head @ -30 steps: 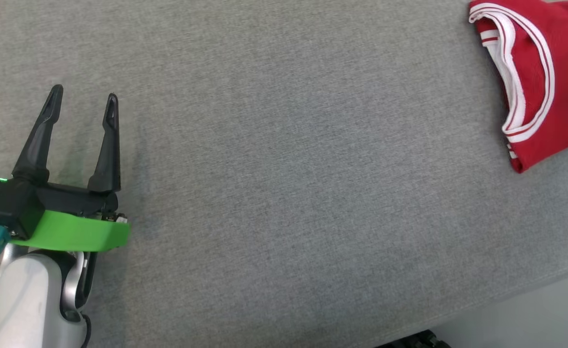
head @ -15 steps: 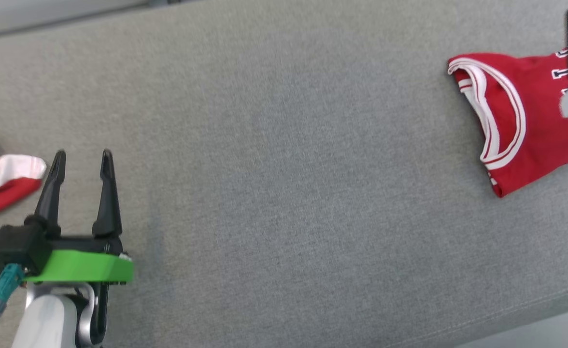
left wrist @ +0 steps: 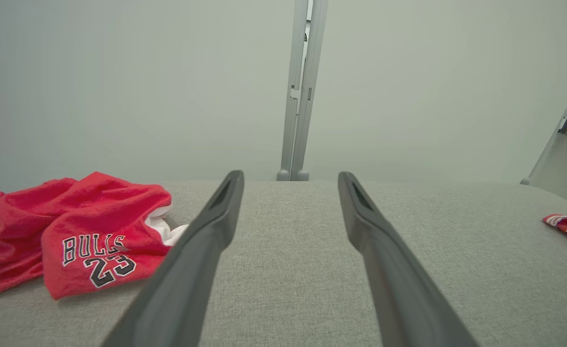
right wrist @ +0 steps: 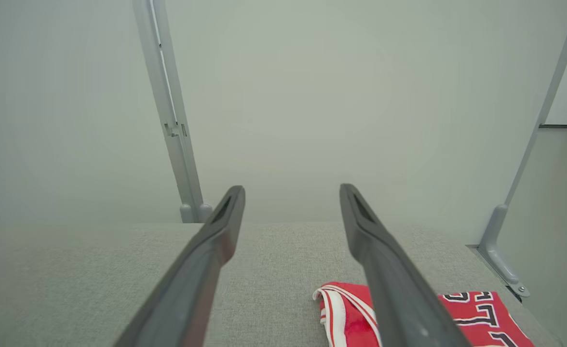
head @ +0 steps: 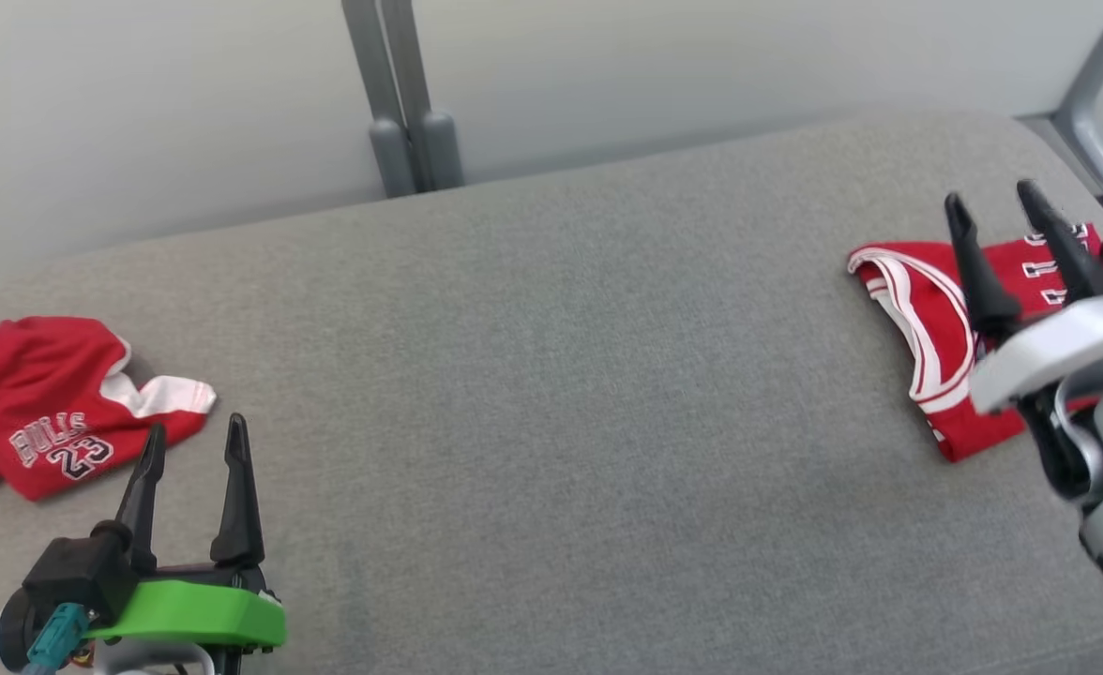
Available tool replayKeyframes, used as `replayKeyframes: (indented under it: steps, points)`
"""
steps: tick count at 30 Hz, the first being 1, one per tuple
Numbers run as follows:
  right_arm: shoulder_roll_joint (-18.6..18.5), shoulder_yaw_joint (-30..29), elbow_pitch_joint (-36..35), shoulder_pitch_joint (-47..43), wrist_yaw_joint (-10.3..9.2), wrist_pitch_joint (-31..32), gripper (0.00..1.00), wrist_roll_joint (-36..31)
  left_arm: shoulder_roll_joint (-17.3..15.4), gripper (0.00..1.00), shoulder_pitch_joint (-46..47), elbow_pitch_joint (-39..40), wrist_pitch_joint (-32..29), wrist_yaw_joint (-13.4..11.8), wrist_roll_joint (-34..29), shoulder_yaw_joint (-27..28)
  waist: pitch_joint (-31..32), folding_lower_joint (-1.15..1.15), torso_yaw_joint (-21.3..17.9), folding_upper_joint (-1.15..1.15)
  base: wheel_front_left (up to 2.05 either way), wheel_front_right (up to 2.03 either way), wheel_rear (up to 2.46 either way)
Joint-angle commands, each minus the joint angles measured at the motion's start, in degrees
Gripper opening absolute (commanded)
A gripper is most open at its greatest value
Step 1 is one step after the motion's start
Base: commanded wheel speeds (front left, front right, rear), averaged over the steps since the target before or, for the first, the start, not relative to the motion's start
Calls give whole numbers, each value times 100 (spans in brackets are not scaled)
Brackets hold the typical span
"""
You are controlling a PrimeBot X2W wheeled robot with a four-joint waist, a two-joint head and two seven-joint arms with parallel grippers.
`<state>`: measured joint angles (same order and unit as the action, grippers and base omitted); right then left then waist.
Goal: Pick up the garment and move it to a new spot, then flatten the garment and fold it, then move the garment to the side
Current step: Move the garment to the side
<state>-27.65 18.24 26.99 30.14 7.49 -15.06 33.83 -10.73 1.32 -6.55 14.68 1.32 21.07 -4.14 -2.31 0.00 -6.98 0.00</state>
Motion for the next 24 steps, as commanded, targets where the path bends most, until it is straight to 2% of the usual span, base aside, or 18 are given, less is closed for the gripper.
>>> replayKeyframes:
  steps: [1, 7, 14, 19, 24]
  points:
    - [59, -57, -205, -343, 1, -14, 100, -145, -3, 100, -124, -19, 9, -5, 28, 15, 353, 0, 309, 0, 0, 0, 0]
    - [499, -587, -1127, -1465, 0, -14, 100, -560, 9, 100, -312, 32, 38, 54, 15, 14, 422, 0, 436, 0, 0, 0, 0]
    - [949, -1057, -1637, -2362, 0, -15, 100, -1024, 106, 100, -496, 143, 52, 123, -61, 86, 456, 0, 523, 0, 0, 0, 0]
    - [1251, -1223, -1874, -2684, 1, -15, 100, -1301, 235, 100, -535, 94, 55, 214, -176, 139, 434, 0, 499, 0, 0, 0, 0]
    - [1352, -1195, -1935, -2729, 1, -14, 100, -1434, 327, 100, -471, 64, 56, 316, -289, 200, 384, 0, 438, 0, 0, 0, 0]
